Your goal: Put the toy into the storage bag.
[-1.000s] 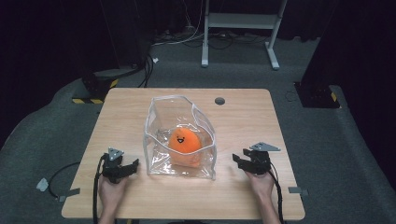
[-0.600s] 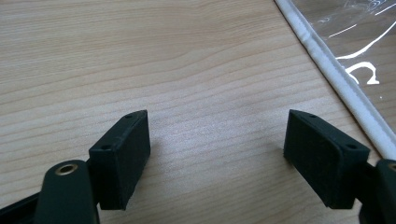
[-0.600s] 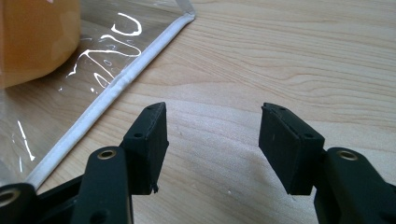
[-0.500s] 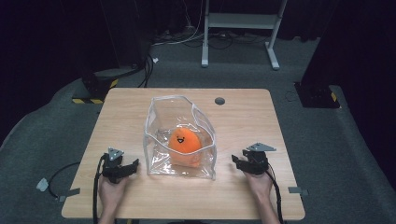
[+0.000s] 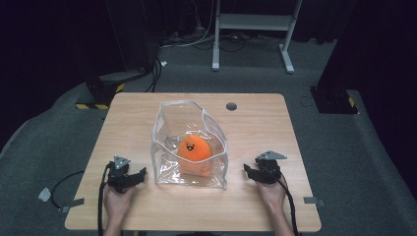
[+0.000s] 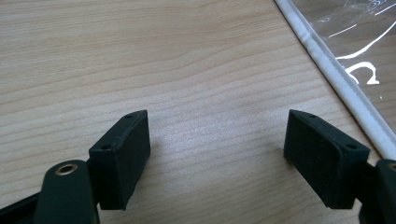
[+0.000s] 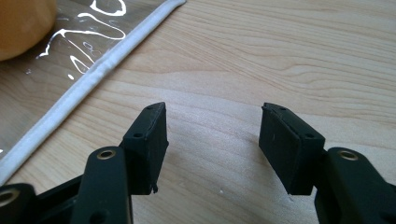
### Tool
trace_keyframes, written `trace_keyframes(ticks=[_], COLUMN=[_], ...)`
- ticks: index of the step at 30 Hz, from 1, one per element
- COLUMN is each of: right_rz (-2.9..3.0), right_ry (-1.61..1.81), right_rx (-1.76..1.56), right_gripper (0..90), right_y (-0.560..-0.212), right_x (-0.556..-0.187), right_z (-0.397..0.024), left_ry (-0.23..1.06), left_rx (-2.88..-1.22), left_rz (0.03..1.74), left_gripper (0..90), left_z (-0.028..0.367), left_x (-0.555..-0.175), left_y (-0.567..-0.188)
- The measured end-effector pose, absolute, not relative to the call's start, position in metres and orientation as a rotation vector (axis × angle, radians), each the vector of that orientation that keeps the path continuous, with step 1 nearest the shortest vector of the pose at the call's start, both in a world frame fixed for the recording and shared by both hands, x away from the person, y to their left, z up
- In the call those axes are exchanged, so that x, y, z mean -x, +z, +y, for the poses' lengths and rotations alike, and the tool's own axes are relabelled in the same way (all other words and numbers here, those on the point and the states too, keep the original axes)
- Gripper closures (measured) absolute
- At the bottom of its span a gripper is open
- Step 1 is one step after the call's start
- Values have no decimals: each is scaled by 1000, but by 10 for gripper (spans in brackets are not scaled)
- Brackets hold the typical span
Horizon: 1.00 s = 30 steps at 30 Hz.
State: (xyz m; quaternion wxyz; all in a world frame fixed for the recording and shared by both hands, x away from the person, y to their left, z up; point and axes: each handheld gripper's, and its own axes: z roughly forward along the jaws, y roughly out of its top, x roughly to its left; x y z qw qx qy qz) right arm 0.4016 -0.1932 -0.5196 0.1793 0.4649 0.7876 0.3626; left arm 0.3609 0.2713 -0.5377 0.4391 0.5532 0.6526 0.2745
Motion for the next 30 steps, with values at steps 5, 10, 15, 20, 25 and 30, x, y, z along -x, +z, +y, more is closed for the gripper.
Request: trace_keyframes(ticks=[5,10,15,20,25,30], right_rz=[2227,2222,2225,2219,2220,2219], right_ry=[999,994,951,946,945,946], right_rx=[-1309,-1298,-1260,-1277,-1277,-1278], right_gripper=[412,404,366,342,340,338], right_y=[-522,-523,-523,-523,-523,-523], right_x=[-402,-404,-403,-403,-404,-404], right_z=[-192,-190,-187,-187,-187,-187], left_ry=[682,683,683,681,681,681], left_rx=[-1375,-1370,-1370,-1373,-1377,-1375], left_rz=[1622,1622,1621,1621,1619,1620], left_gripper=[227,227,227,226,226,226], left_z=[271,271,271,271,271,271], left_x=[-361,-361,-361,-360,-360,-360], left_y=[-538,-538,-538,-538,-538,-538])
